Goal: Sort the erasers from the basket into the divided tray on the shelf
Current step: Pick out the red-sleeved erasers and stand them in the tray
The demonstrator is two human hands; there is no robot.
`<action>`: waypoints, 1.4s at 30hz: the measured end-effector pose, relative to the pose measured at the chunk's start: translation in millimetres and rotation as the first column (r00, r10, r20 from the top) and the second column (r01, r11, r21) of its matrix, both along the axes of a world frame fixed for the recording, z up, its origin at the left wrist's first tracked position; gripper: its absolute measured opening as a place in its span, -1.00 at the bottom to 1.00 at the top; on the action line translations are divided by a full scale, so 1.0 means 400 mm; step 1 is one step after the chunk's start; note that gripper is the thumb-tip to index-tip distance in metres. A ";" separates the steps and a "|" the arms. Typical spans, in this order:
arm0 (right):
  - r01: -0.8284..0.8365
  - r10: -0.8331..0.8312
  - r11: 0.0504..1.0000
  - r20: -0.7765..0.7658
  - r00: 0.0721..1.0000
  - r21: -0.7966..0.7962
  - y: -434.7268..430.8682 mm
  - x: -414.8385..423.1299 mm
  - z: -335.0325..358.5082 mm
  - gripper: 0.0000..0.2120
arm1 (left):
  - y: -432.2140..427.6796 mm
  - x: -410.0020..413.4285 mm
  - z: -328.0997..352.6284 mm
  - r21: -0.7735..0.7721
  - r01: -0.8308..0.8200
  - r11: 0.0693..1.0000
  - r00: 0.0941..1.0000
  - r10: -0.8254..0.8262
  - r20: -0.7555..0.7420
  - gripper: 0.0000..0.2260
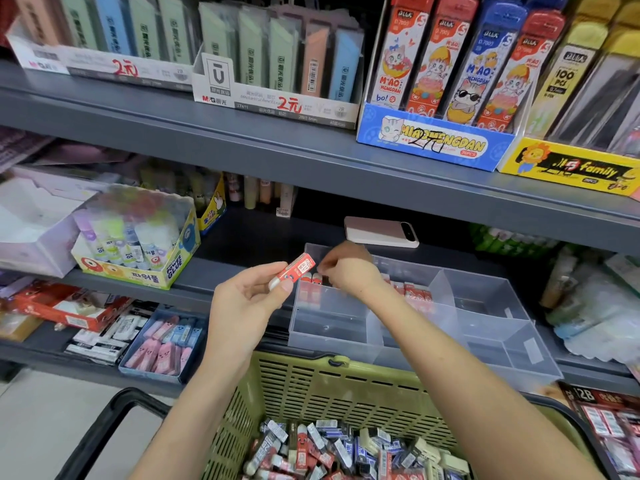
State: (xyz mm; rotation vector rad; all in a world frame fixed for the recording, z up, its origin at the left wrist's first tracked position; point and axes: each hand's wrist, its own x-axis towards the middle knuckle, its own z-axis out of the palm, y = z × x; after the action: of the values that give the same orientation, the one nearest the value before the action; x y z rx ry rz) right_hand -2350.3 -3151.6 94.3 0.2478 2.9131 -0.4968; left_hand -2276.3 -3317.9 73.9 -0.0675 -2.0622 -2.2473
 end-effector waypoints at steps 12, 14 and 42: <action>-0.424 0.335 0.785 -0.266 0.904 -0.452 -0.015 0.177 0.116 -0.73 | 0.016 0.010 0.012 0.047 -0.018 0.999 0.998 0.021 -0.066 -0.76; -0.430 0.322 0.763 -0.294 0.900 -0.482 -0.018 0.183 0.110 -0.73 | 0.020 0.011 0.015 0.049 -0.002 0.999 0.996 0.006 -0.086 -0.81; -0.109 0.096 0.983 0.090 0.991 0.147 0.011 0.016 0.028 -0.73 | 0.015 0.009 -0.032 -0.763 0.137 0.632 0.969 -0.245 -0.029 -0.44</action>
State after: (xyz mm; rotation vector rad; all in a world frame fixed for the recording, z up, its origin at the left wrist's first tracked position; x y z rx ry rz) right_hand -2343.7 -3147.1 105.5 0.1339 2.8667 -0.2432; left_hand -2272.9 -3312.1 61.1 -0.4970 -2.8601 -1.2139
